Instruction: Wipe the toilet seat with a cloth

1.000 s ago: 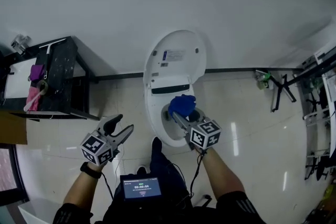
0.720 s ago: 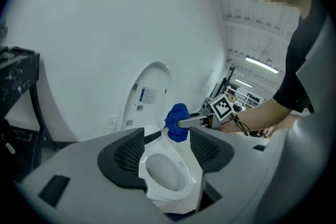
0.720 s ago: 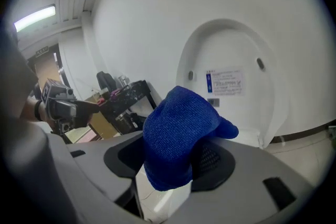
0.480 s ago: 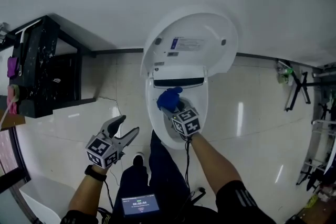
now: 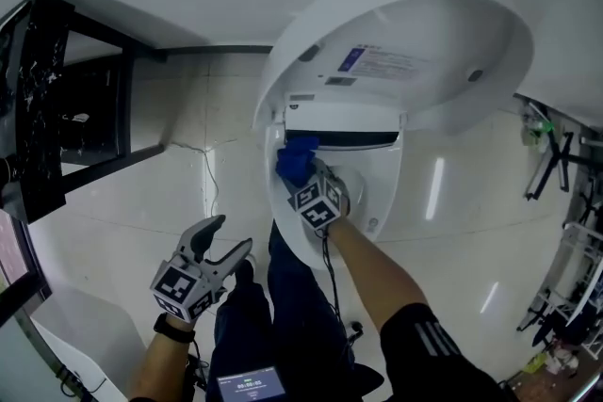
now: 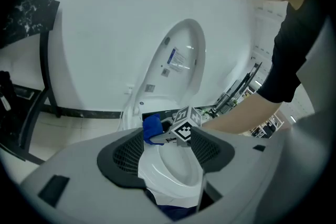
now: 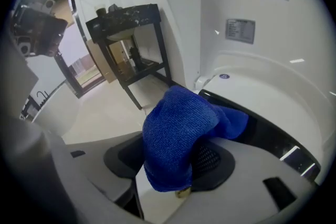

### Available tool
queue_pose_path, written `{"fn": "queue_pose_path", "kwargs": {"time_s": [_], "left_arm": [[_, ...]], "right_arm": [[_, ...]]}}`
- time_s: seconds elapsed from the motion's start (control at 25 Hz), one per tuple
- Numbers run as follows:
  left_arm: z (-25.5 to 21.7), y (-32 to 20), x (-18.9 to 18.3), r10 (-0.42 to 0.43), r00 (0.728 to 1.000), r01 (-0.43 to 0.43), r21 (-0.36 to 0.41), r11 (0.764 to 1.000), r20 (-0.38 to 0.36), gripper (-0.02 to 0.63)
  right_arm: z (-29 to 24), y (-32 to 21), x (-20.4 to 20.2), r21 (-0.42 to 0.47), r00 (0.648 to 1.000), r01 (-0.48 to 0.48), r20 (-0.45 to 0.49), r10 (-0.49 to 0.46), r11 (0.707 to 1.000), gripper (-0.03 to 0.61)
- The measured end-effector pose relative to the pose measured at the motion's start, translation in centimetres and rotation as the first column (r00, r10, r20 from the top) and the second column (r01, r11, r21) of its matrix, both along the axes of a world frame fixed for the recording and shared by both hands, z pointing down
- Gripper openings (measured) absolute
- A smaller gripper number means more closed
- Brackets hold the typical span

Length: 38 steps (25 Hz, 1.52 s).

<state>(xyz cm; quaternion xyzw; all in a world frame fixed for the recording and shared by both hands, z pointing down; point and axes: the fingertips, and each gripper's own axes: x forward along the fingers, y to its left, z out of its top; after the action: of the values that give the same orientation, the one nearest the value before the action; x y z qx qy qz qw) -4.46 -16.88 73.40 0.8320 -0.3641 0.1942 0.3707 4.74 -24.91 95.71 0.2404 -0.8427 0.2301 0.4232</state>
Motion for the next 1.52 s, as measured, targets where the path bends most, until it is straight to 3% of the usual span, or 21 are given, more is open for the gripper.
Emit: {"fn": "queue_pose_path", "kwargs": {"time_s": [0.12, 0.28, 0.64, 0.92, 1.12, 1.24, 1.4, 1.52], "left_arm": [[0.4, -0.2, 0.0, -0.055, 0.998, 0.054, -0.045, 0.998, -0.015, 0.285], [1.1, 0.0, -0.6, -0.069, 0.998, 0.068, -0.066, 0.995, -0.01, 0.285], [1.4, 0.1, 0.4, -0.038, 0.999, 0.036, -0.054, 0.998, -0.025, 0.285], [0.7, 0.1, 1.4, -0.026, 0.999, 0.023, -0.071, 0.997, -0.04, 0.285], [0.1, 0.8, 1.7, -0.013, 0.999, 0.011, -0.068, 0.998, -0.036, 0.285], [-0.3, 1.1, 1.8, 0.001, 1.0, -0.003, -0.06, 0.998, -0.031, 0.285], [-2.0, 0.9, 2.0, 0.009, 0.999, -0.01, -0.033, 0.999, -0.035, 0.285], [-3.4, 1.0, 2.0, 0.02, 0.999, -0.02, -0.003, 1.0, -0.039, 0.285]], "right_arm": [[1.3, 0.1, -1.3, 0.034, 0.998, 0.058, -0.021, -0.057, 0.998, 0.245], [1.7, 1.7, -2.5, 0.034, 0.988, 0.144, -0.053, -0.143, 0.989, 0.244], [2.5, 9.4, -2.8, -0.07, 0.934, 0.349, -0.049, -0.353, 0.934, 0.242], [3.0, 18.1, -1.9, -0.18, 0.909, 0.404, -0.028, -0.415, 0.897, 0.242], [3.3, 20.4, -1.3, -0.231, 0.913, 0.392, -0.02, -0.407, 0.891, 0.242], [2.4, 19.4, -1.6, -0.22, 0.928, 0.364, 0.003, -0.372, 0.905, 0.242], [-0.5, 16.2, -1.8, -0.186, 0.973, 0.227, 0.071, -0.218, 0.956, 0.242], [-4.3, 12.9, -1.4, -0.16, 0.988, 0.084, 0.144, -0.061, 0.984, 0.242]]}}
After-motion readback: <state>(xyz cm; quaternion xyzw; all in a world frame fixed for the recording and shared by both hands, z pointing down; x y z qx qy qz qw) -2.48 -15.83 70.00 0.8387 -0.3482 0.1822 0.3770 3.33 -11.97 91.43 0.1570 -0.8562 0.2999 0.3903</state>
